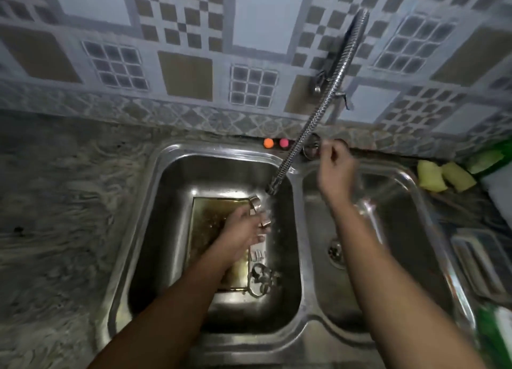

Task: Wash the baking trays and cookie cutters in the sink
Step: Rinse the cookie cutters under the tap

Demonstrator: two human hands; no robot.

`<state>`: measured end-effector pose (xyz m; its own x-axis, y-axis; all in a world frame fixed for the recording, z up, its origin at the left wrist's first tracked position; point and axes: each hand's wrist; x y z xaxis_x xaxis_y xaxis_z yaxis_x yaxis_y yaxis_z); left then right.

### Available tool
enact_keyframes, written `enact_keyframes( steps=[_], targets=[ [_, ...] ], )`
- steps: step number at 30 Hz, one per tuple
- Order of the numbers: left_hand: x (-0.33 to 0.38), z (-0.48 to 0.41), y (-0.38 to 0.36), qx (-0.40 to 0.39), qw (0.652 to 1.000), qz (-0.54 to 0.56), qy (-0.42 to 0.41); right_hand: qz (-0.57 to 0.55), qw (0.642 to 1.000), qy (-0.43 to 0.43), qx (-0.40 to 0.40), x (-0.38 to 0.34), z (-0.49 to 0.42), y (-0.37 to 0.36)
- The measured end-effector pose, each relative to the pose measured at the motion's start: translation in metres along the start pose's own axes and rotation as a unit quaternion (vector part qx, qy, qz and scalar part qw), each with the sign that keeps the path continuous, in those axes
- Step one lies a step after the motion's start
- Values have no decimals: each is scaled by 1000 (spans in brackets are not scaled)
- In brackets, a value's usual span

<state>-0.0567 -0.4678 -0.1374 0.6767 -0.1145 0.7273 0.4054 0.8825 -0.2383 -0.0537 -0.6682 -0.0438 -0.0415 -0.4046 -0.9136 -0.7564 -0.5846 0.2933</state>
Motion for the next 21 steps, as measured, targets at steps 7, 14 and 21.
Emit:
enact_keyframes(
  steps=[7,14,21],
  targets=[
    [4,16,2,101,964,-185,-164,-85,949,-248,-177,32,126,-67],
    [4,36,13,117,957,-147,-223,-297,806,-510,50,4,116,-83],
    [26,21,-4,239,943,-138,-188,-306,833,-462,-1,-2,135,-71]
  ],
)
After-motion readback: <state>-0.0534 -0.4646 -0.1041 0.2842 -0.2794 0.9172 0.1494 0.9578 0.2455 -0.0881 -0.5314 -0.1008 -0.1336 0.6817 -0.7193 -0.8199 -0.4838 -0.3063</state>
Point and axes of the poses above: each hand's wrist, its own z-axis away from the middle knuckle, its own y-axis out of the back of the hand, x = y × z, and after that the axes turned 10 degrees about -z, right-handed
